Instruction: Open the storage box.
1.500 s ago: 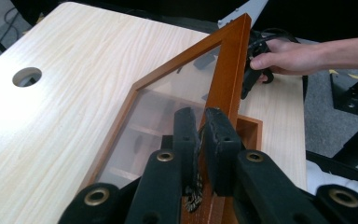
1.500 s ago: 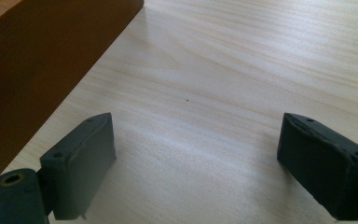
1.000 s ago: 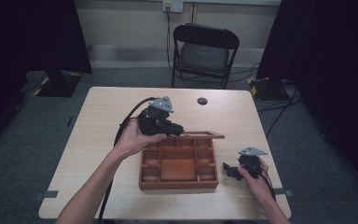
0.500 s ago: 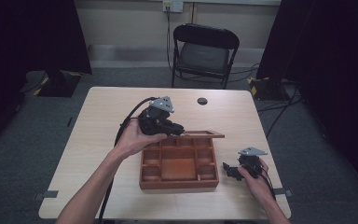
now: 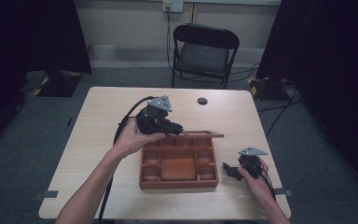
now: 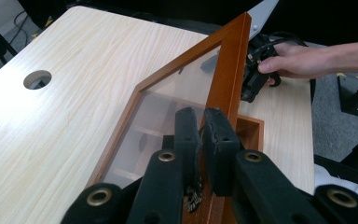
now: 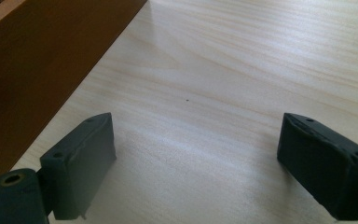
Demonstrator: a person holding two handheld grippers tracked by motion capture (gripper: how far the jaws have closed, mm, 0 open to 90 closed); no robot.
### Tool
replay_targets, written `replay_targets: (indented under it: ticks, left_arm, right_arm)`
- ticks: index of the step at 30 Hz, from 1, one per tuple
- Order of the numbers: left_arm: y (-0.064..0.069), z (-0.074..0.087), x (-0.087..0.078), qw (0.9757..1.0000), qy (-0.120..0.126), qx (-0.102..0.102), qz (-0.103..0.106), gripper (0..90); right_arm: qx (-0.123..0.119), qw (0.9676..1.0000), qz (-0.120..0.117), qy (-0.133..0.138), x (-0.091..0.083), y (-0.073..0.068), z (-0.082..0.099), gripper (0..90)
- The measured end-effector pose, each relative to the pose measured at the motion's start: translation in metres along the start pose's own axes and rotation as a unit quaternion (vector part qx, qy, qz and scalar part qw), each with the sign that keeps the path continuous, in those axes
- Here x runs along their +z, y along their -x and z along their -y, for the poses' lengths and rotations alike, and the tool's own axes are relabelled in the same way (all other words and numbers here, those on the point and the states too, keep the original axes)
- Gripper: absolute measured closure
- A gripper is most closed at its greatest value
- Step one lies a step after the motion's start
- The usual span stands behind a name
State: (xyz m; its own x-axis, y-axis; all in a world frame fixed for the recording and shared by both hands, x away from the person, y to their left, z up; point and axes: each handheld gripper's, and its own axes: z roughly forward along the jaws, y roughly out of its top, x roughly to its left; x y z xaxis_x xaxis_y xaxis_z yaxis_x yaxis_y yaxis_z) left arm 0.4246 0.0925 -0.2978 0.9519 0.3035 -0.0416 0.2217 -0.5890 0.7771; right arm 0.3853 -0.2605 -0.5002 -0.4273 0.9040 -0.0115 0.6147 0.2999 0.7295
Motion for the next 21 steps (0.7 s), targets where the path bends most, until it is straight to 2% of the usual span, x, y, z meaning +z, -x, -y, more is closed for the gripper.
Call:
replay_targets:
  ticks: [21]
  left_arm:
    - [0.0004,-0.0002,0.0020,1.0000,0.003,-0.002,0.000,84.5]
  right_arm:
    - [0.000,1.0000,0.000,0.000,0.0000,0.0000,0.0000,10.6]
